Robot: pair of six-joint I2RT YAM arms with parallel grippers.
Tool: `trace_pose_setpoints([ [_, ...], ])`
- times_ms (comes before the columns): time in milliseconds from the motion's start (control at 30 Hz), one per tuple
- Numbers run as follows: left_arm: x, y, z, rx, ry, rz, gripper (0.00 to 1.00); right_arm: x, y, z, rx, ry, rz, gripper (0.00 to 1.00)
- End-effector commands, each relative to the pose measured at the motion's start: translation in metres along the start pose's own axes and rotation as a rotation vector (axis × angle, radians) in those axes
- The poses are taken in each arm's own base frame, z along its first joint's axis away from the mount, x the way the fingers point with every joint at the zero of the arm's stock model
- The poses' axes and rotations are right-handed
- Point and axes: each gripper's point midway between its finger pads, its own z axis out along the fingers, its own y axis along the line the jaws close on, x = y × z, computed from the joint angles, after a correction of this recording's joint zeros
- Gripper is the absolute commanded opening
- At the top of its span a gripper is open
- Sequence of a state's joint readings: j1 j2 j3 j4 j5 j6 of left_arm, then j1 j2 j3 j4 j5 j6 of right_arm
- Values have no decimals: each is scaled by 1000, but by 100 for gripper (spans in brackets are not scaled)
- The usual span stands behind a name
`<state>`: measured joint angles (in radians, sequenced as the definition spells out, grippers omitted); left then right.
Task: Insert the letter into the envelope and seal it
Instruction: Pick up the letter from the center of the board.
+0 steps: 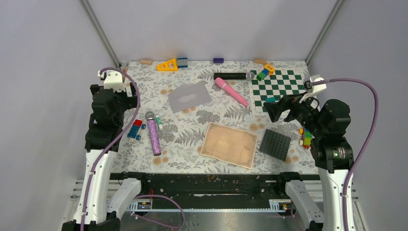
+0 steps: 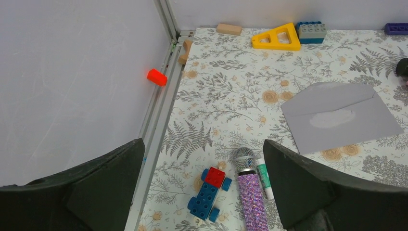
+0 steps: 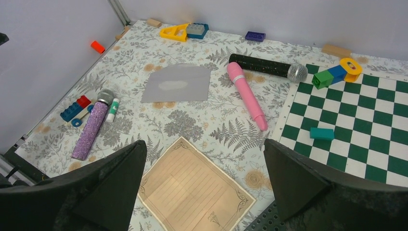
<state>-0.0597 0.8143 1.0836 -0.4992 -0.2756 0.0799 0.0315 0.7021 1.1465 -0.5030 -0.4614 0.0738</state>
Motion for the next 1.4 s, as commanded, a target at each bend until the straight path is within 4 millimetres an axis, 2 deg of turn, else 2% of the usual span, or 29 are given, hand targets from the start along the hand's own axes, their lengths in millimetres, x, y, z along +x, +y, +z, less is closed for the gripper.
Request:
trace_pose_setpoints([
  [0,-10,-6,3,39,-42,13,99,-1,-7,10,17,21,25,99],
  [167,-4,-11,6,61,-16,25,99,11,-10,24,-6,125,74,99],
  [400,6,-17,14,87,21,42,99,39,-22,60,5,326,142,99],
  [533,14,-20,20,95,54,58,99,64,-26,81,33,436,88,99],
  [700,26,-23,30,98,112,75,99,85,-15,98,26,514,24,99],
  [1000,38,-29,41,111,169,83,99,112,-10,102,-25,606,-83,99],
  [1167,42,-35,43,128,187,88,99,137,-5,104,-59,726,-147,99],
  [1367,41,-40,40,164,175,88,99,150,-12,105,-42,788,-193,99],
])
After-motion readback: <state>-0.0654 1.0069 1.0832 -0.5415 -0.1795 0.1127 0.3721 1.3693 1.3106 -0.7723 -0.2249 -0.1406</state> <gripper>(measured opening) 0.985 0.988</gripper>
